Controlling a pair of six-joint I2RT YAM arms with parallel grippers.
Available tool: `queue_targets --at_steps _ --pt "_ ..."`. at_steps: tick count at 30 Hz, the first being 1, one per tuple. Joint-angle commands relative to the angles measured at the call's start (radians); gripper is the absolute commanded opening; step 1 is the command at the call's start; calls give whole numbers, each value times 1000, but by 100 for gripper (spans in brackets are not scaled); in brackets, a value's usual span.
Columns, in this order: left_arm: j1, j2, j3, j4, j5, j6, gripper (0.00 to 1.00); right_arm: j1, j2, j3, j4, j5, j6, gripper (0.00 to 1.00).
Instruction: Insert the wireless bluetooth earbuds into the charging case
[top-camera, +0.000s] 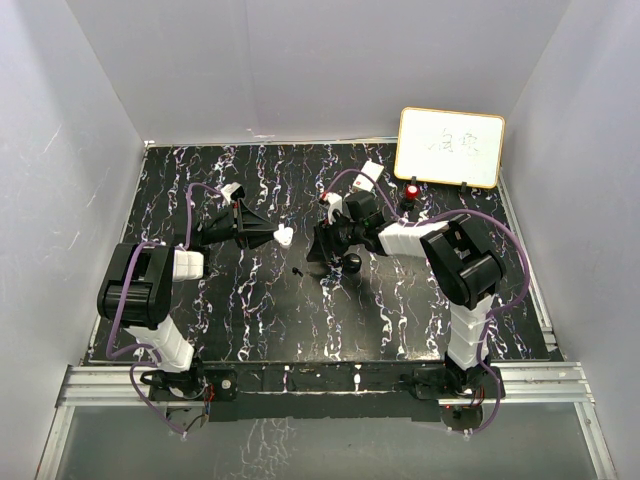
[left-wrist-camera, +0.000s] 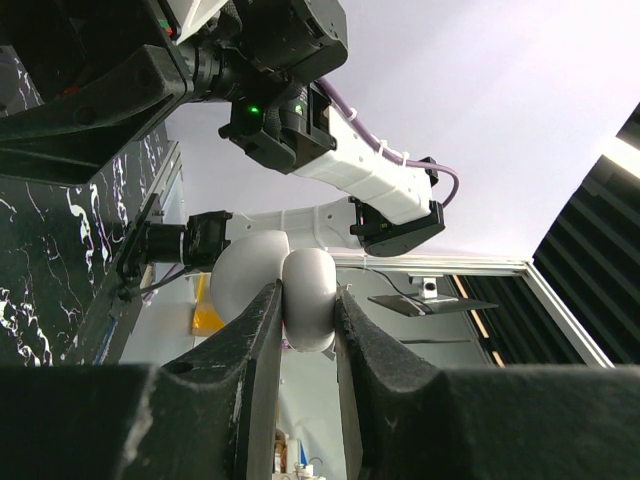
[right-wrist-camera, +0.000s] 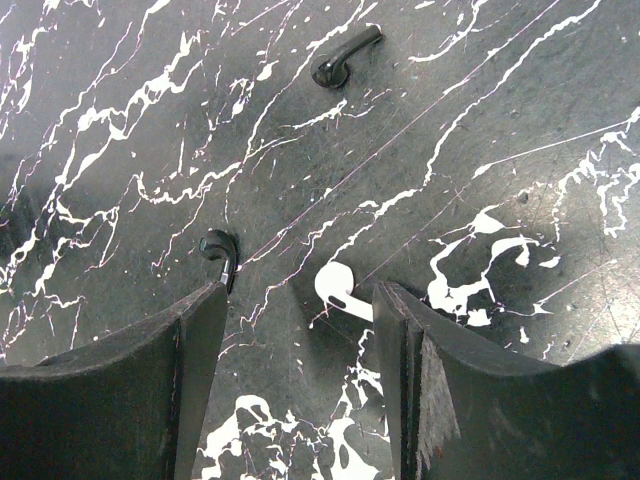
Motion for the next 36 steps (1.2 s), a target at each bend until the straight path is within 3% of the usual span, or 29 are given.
queue_targets --at_steps 1,21,36 --pt "6 -41 -2 329 9 -13 0 6 0 -4 47 -4 -1 58" --pt "9 -44 -5 328 11 -10 0 40 -40 -55 43 33 9 57" --pt "12 -48 -9 328 14 -10 0 45 -89 -29 12 220 7 57"
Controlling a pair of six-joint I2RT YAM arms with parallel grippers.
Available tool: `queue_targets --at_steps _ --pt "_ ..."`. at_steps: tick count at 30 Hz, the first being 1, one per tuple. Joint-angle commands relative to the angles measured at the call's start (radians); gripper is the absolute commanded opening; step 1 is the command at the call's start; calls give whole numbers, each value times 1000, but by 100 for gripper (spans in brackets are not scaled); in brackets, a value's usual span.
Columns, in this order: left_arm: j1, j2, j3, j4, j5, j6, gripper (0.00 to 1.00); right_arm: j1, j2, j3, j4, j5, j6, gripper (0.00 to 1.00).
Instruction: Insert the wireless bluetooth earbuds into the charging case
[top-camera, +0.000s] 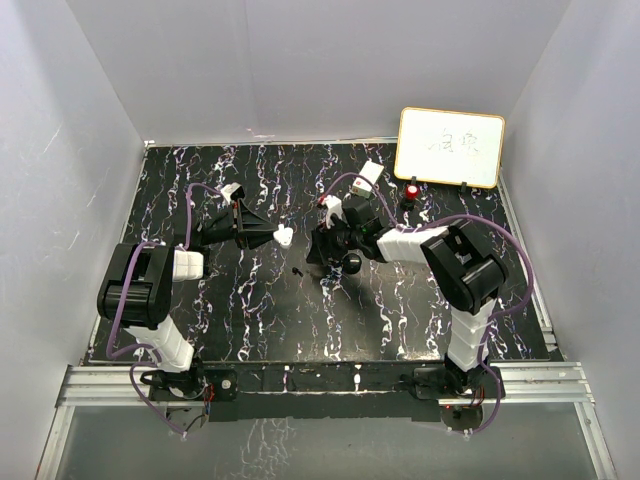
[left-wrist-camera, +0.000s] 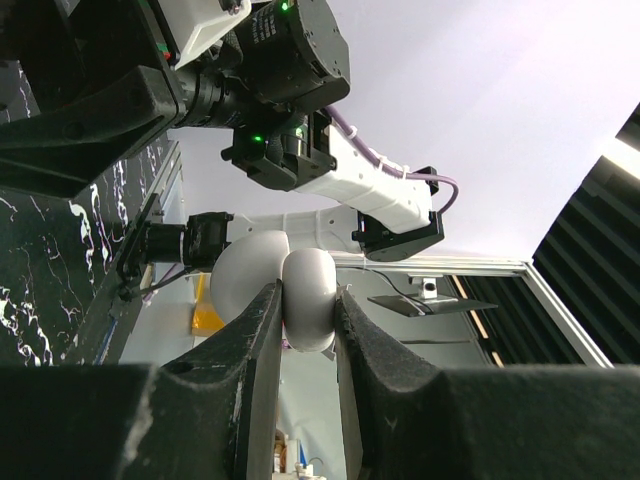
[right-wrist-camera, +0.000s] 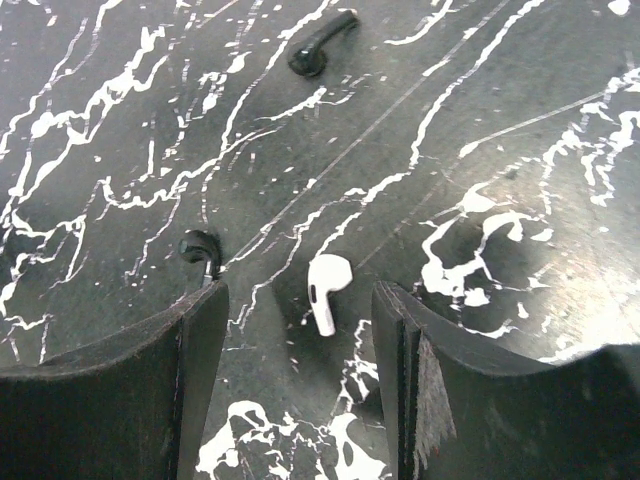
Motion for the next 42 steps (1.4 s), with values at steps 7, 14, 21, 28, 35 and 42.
queue_targets --at_steps 7,14,21,28,35,42 --pt "12 -46 -7 328 15 -10 0 30 -56 75 -115 224 -79 57" --pt "14 -45 -4 328 20 -11 0 94 -35 90 -139 294 -106 57" --pt "19 -51 -4 328 26 -15 0 157 8 135 -184 428 -125 56" --pt "22 -49 -4 328 28 -16 0 191 39 162 -238 554 -134 53" --pt "26 -48 -5 330 28 -13 0 192 41 167 -250 591 -137 50" --pt "29 -48 -9 329 29 -12 0 193 48 174 -258 592 -150 43"
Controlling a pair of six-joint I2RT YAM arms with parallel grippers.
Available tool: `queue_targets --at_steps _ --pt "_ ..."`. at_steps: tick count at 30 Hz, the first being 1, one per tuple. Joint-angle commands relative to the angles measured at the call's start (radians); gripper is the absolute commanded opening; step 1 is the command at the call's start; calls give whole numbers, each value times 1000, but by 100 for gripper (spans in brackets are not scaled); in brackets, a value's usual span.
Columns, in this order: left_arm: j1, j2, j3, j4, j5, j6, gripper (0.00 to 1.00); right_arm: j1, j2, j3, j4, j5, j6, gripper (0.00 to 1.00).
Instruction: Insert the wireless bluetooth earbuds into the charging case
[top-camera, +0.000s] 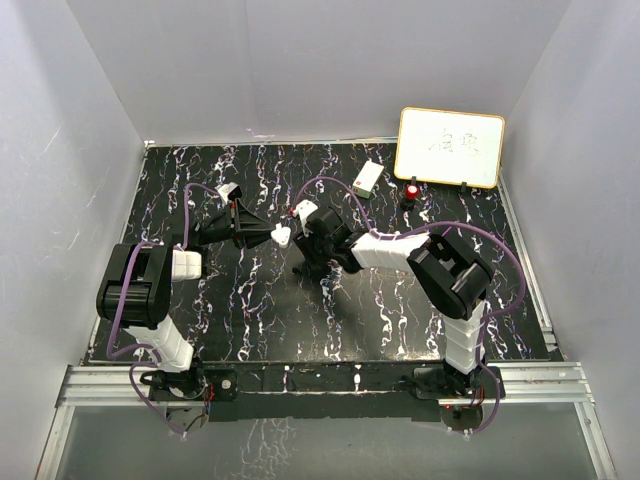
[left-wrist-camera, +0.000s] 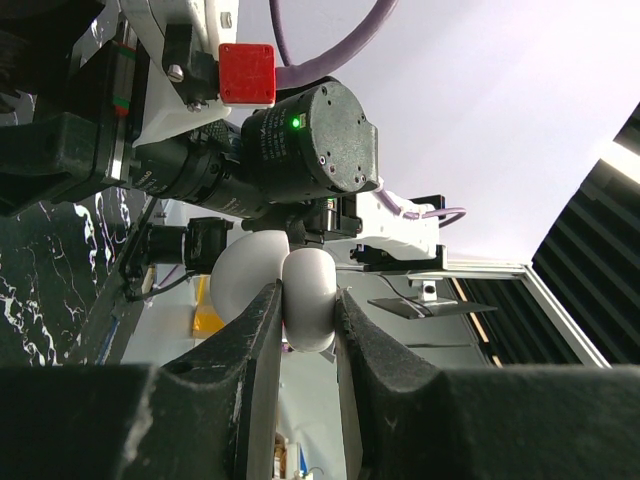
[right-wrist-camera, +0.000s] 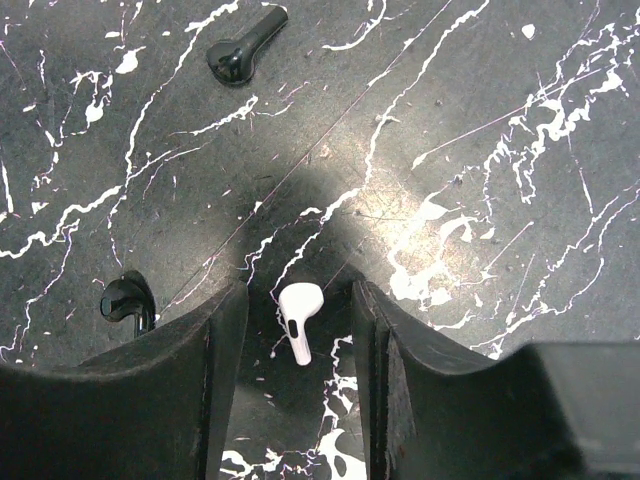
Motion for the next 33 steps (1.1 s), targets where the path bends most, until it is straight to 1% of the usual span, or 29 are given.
queue_targets --at_steps 1,17,25,31,33 --pt "9 -49 -7 329 18 -12 0 0 21 35 -32 39 -29 42" --pt "15 -54 -15 329 21 -11 0 5 41 44 -66 38 -38 32" --pt "18 -57 -15 329 21 -12 0 5 47 52 -81 31 -38 23" --pt "20 -62 -17 329 22 -13 0 5 48 65 -89 16 -36 14" --pt "20 -65 -17 329 24 -14 0 3 39 65 -84 15 -32 12"
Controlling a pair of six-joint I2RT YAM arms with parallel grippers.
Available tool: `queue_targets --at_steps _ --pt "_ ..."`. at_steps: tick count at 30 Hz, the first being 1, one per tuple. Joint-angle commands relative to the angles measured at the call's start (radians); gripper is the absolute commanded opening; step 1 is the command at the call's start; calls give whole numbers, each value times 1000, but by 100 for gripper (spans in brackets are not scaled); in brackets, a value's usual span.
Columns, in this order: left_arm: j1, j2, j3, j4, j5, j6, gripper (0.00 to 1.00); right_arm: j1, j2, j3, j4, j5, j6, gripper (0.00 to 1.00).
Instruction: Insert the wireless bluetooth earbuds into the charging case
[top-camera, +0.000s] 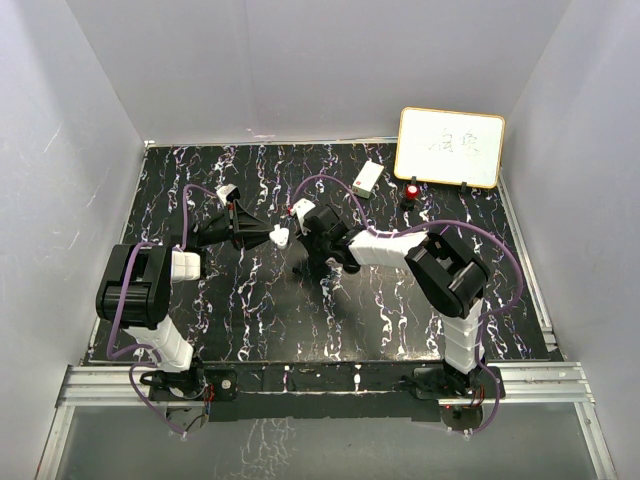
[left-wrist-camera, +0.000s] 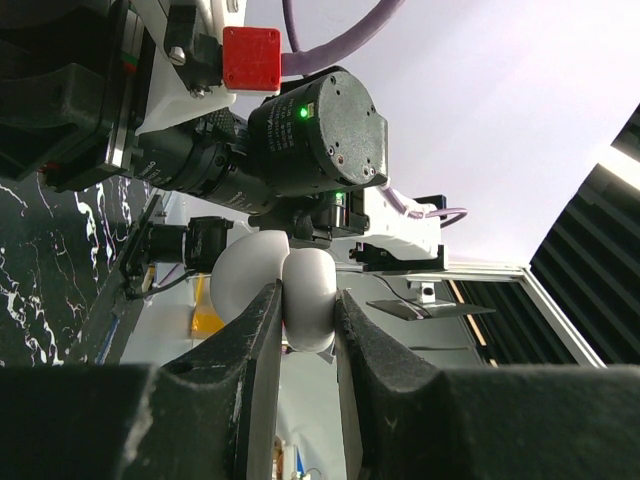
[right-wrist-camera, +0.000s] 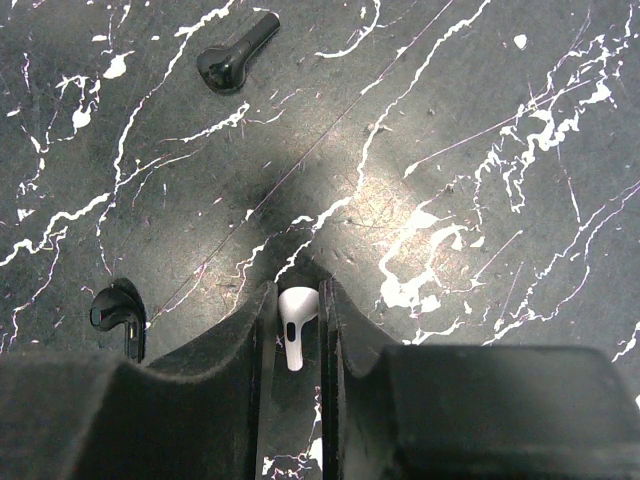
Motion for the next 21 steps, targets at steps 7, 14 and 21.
queue_targets --at_steps 7,14,21 --pt "9 -72 0 328 19 -19 0 -44 -132 -59 118 -60 36 1" --pt "9 -77 5 328 15 -26 0 -115 -335 -170 329 -160 65 0" --pt "8 -70 13 329 -4 -33 0 -129 -499 -259 498 -197 68 0"
